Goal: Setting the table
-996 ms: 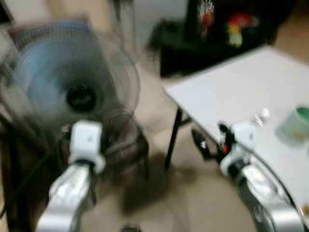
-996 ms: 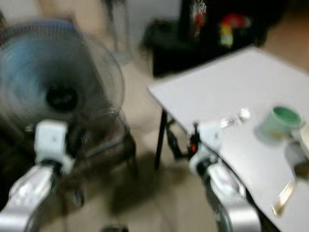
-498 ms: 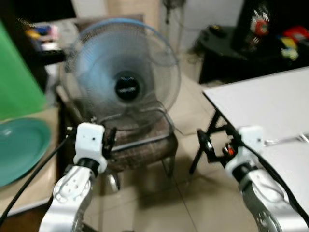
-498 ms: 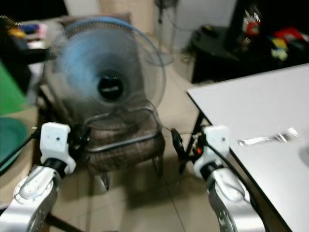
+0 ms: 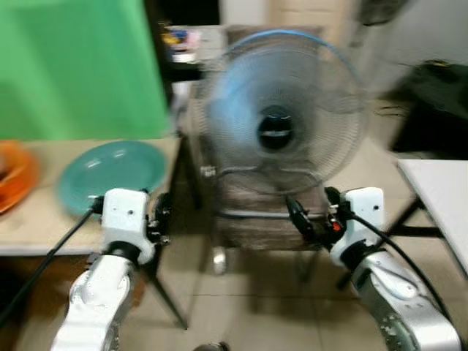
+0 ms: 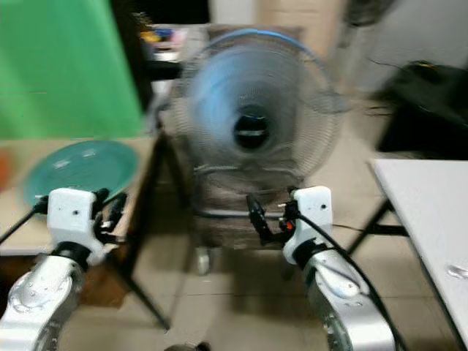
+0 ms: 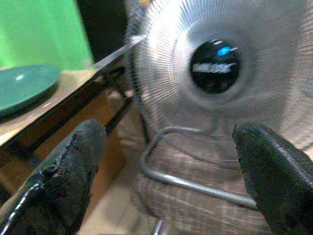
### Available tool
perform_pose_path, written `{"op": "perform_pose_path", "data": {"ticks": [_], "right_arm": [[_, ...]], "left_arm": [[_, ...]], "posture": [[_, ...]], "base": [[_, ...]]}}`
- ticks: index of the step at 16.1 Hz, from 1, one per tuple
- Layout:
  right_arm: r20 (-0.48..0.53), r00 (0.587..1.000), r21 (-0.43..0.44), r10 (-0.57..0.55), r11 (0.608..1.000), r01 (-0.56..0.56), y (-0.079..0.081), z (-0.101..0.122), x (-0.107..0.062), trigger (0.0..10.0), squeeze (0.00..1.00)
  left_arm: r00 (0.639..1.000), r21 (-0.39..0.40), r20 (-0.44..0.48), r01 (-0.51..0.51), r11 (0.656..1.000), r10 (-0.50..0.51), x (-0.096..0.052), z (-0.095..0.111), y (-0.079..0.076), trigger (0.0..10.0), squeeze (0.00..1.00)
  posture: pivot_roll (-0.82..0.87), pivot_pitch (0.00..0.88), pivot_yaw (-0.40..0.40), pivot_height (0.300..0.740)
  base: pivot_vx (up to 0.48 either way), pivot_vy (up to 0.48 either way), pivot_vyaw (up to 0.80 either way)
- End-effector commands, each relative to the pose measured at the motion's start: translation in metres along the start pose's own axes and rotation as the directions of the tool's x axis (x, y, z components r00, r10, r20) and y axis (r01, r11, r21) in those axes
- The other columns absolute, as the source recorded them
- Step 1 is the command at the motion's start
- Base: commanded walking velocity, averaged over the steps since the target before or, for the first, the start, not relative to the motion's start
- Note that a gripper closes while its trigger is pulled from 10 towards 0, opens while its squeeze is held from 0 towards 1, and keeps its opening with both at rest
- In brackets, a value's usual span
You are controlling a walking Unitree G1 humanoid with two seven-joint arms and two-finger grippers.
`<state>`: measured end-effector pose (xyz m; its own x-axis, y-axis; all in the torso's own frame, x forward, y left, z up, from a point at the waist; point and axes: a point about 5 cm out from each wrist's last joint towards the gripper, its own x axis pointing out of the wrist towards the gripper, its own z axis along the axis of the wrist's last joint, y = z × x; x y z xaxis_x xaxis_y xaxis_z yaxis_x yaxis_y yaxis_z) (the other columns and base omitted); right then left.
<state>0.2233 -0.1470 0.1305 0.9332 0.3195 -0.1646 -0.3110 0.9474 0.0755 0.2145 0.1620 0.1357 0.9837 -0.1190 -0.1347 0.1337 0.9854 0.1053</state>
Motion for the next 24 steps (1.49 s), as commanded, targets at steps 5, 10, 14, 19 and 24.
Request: {"op": "perform_pose_path", "data": {"ticks": [5, 10, 14, 19, 24], "right_arm": [[-0.018, 0.995, 0.006, 0.097, 0.995, -0.097, 0.012, -0.004, 0.008, 10.0, 0.0], [-0.009, 0.991, -0.007, 0.131, 0.991, -0.131, 0.014, -0.003, 0.012, 10.0, 0.0], [0.005, 0.993, -0.012, 0.12, 0.993, -0.12, 0.012, -0.001, 0.017, 10.0, 0.0], [0.03, 0.996, 0.018, 0.079, 0.997, -0.079, 0.008, 0.0, 0.015, 10.0, 0.0], [0.06, 0.998, 0.041, 0.022, 0.999, -0.024, -0.008, 0.004, 0.009, 10.0, 0.0]], "left_arm": [[1.0, 0.024, 0.011, -0.009, 1.0, 0.008, -0.007, 0.003, 0.005, 10.0, 0.0], [1.0, 0.039, 0.018, -0.017, 0.999, 0.016, -0.007, 0.005, 0.009, 10.0, 0.0], [1.0, 0.061, 0.022, 0.004, 0.998, -0.005, -0.005, 0.007, 0.012, 10.0, 0.0], [0.992, 0.086, 0.02, 0.119, 0.989, -0.121, -0.004, 0.008, 0.007, 10.0, 0.0], [0.939, 0.181, 0.002, 0.338, 0.924, -0.344, 0.003, 0.004, -0.005, 10.0, 0.0]], "posture": [[0.07, 0.0, 0.022, 0.74], [0.07, 0.0, 0.018, 0.74], [0.09, 0.0, 0.02, 0.74], [0.08, 0.0, 0.026, 0.74], [0.07, 0.0, 0.027, 0.74]], "base": [[0.055, 0.0, 0.8], [0.316, 0.0, 0.8], [0.335, 0.0, 0.6], [0.251, 0.0, 0.0], [0.0, 0.0, 0.0]]}}
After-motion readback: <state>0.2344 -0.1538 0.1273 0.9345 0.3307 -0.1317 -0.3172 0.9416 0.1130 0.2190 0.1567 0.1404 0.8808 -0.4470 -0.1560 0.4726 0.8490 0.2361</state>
